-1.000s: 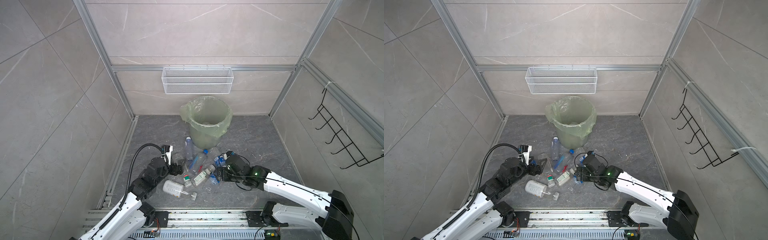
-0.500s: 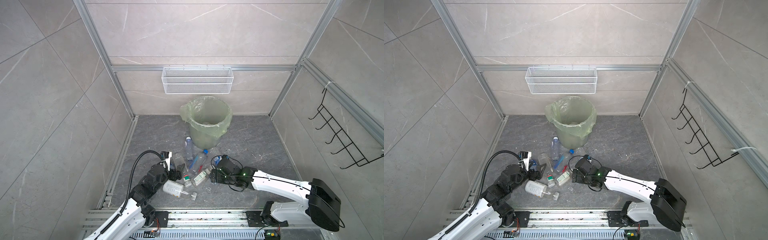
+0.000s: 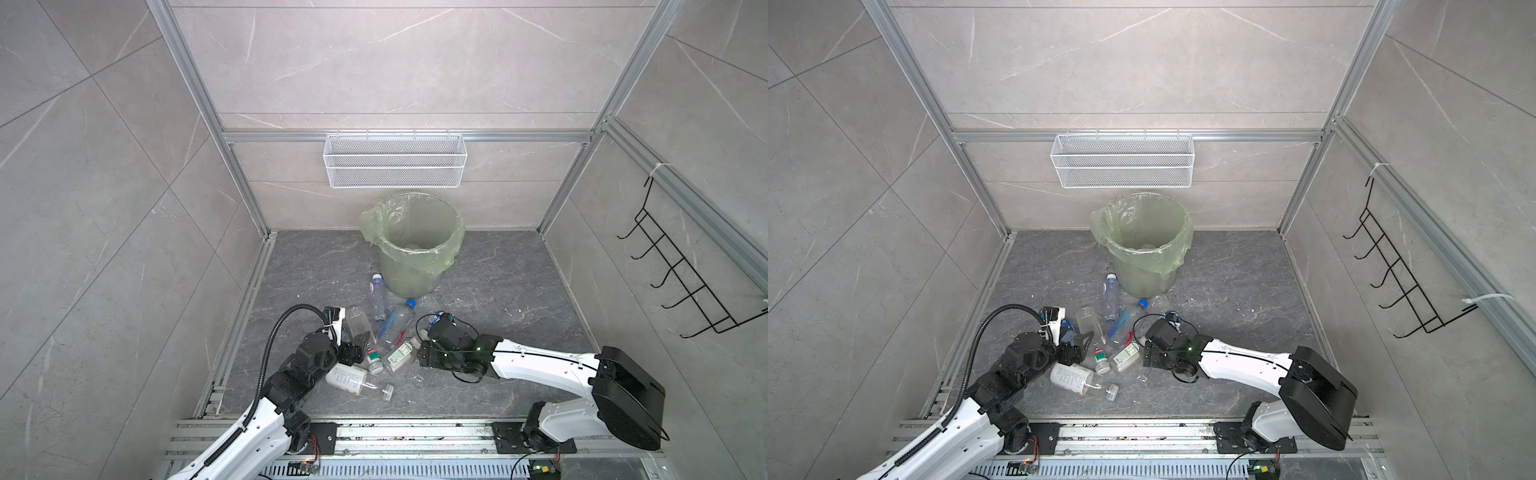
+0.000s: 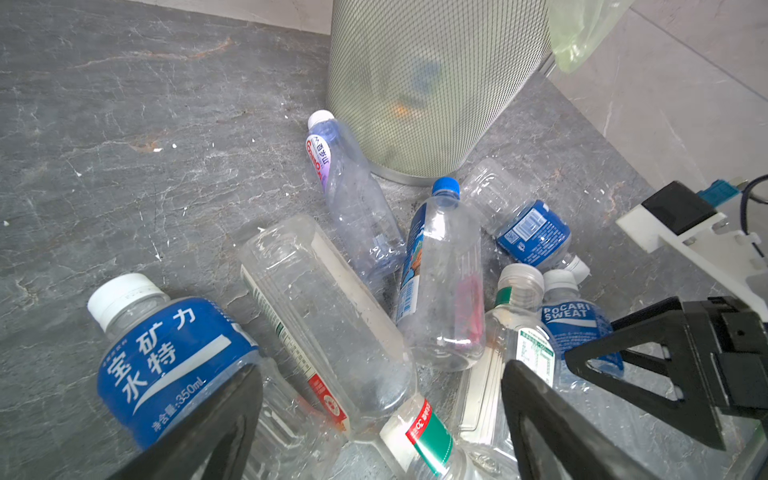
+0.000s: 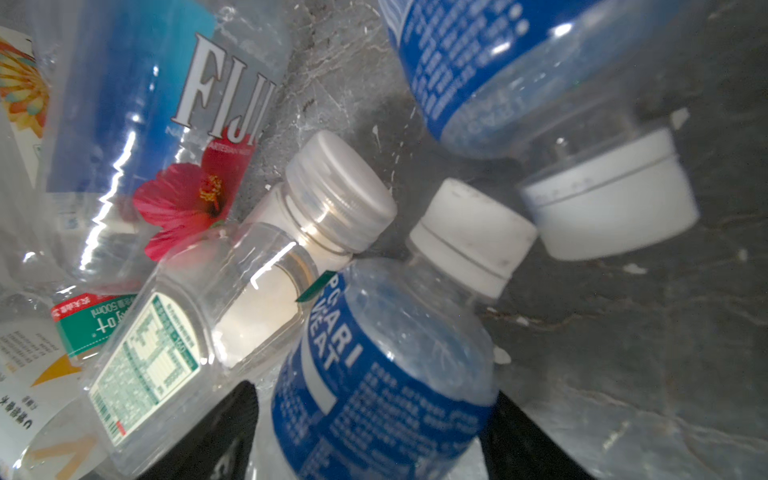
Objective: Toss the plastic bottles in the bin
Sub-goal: 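Reach the right gripper down onto the blue-labelled bottles near the pile centre, then close the right gripper on the blue-labelled POCARI SWEAT bottle and lift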
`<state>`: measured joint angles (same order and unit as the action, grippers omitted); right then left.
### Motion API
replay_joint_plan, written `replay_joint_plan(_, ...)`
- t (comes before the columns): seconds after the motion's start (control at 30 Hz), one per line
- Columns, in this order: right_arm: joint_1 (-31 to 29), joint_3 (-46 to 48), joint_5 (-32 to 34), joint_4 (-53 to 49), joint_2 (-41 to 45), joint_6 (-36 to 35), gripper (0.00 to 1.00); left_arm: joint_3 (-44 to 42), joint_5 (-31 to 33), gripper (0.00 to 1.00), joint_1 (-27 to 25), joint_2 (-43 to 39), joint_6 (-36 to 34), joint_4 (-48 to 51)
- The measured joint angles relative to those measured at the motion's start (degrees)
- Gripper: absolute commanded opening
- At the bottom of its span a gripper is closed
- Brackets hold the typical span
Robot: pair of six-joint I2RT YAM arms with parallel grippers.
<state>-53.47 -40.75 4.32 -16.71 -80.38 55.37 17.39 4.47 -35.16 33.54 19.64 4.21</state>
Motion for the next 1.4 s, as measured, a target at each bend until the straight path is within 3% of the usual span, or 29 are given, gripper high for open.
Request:
replay_joint_plan(0.43,-0.28,1.07,0.24,0.7,-2.86,0.13,0.79,-0.94,0.02,0.91,-0.11,-0.33,-0.81,0.02)
replay_joint_plan(0.67,-1.16,1.14,1.92,0.31,-3.28,-1.09,0.61,-0.98,0.02,0.91,-0.11,-0.11,-0.81,0.0)
replay_joint_plan(1.4,-2.45,3.91,11.02,-6.36,7.63,-7.78,0.57,-1.14,0.04,0.91,-0.11,1.99,-0.81,-0.5)
